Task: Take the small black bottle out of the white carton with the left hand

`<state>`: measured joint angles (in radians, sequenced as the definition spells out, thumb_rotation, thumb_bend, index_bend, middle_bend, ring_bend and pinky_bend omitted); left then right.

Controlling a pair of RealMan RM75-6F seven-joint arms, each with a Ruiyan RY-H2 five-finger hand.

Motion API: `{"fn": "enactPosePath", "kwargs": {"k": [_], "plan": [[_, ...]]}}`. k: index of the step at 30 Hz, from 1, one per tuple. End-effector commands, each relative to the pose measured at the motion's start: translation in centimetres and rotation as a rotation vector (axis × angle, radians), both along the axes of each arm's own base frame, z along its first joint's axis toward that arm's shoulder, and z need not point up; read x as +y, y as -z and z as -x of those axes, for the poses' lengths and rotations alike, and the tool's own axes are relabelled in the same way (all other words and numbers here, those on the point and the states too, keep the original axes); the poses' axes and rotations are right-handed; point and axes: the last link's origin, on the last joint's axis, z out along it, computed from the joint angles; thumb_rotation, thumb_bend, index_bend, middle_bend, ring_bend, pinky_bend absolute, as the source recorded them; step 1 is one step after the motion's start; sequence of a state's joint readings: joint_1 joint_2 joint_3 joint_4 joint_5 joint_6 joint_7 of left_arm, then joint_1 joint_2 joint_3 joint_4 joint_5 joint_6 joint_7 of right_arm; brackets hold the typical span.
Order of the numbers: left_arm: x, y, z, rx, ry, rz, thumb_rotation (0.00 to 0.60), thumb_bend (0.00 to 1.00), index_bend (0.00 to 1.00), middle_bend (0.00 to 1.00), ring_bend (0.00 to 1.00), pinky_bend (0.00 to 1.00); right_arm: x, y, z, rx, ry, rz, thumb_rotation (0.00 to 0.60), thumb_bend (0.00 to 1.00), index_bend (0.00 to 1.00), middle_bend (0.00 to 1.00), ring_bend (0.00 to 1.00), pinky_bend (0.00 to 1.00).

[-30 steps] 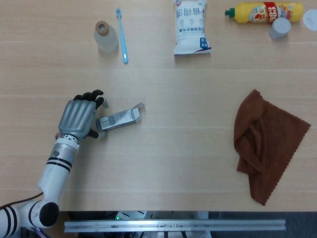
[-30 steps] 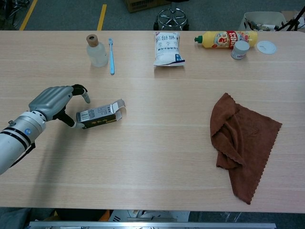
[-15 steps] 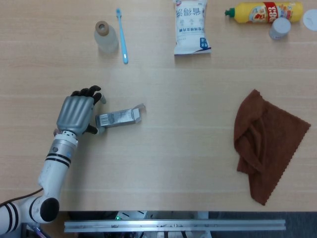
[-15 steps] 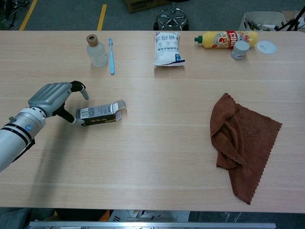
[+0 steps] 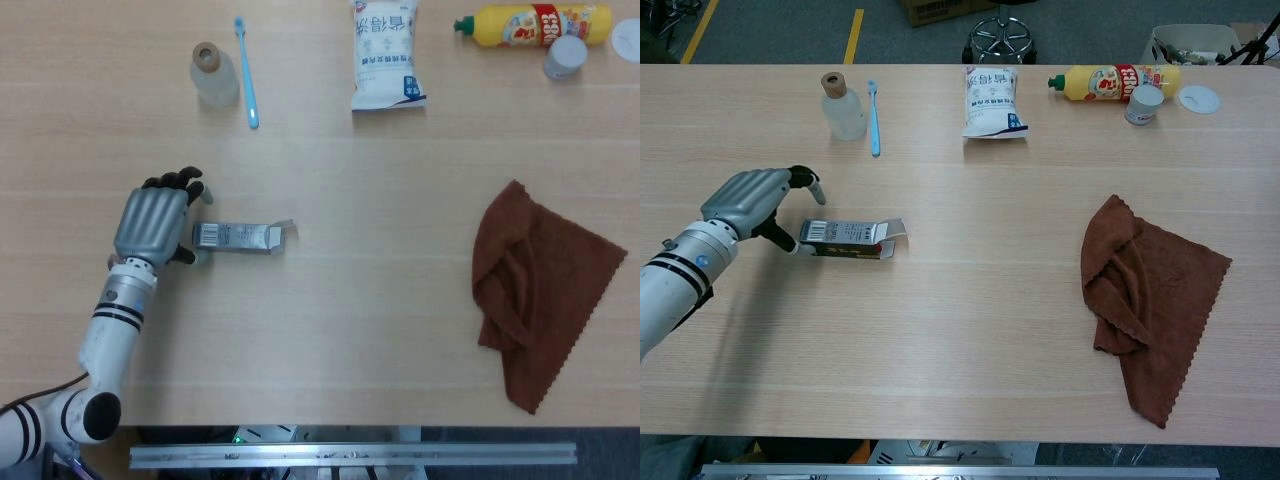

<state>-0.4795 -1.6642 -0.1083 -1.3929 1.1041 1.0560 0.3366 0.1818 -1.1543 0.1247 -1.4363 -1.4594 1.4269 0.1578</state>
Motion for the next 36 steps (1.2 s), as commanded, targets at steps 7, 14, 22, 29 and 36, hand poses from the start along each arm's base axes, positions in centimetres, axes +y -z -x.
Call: {"fn": "enactPosePath", "kwargs": {"k": [7, 14, 22, 29, 36], "plan": [[-0.24, -0.07, -0.28, -0.015, 0.020, -0.020, 0.600, 0.08, 0.50, 0.22, 0.24, 0.27, 0.03, 0.14, -0.01, -0.001, -0.001, -0.004, 0.600, 0.12, 0.22, 0.15, 0.11, 0.18], [-0.04, 0.06, -0.09, -0.015, 0.010, -0.017, 0.600, 0.08, 0.52, 0.22, 0.24, 0.27, 0.04, 0.14, 0.06, -0.003, 0.002, -0.004, 0.600, 0.12, 0.22, 0.15, 0.11, 0.18], [0.09, 0.31, -0.13, -0.011, 0.008, -0.006, 0.600, 0.08, 0.51, 0.22, 0.24, 0.27, 0.10, 0.12, 0.14, -0.004, 0.004, -0.004, 0.600, 0.12, 0.22, 0.15, 0.11, 0.18], [0.18, 0.57, -0.02, -0.010, 0.001, 0.006, 0.600, 0.08, 0.51, 0.22, 0.24, 0.27, 0.17, 0.16, 0.27, -0.007, 0.008, -0.005, 0.600, 0.12, 0.22, 0.15, 0.11, 0.18], [0.28, 0.76, -0.01, -0.019, -0.004, 0.010, 0.600, 0.08, 0.51, 0.22, 0.24, 0.27, 0.22, 0.20, 0.39, -0.007, 0.012, -0.006, 0.600, 0.12, 0.22, 0.15, 0.11, 0.18]]}}
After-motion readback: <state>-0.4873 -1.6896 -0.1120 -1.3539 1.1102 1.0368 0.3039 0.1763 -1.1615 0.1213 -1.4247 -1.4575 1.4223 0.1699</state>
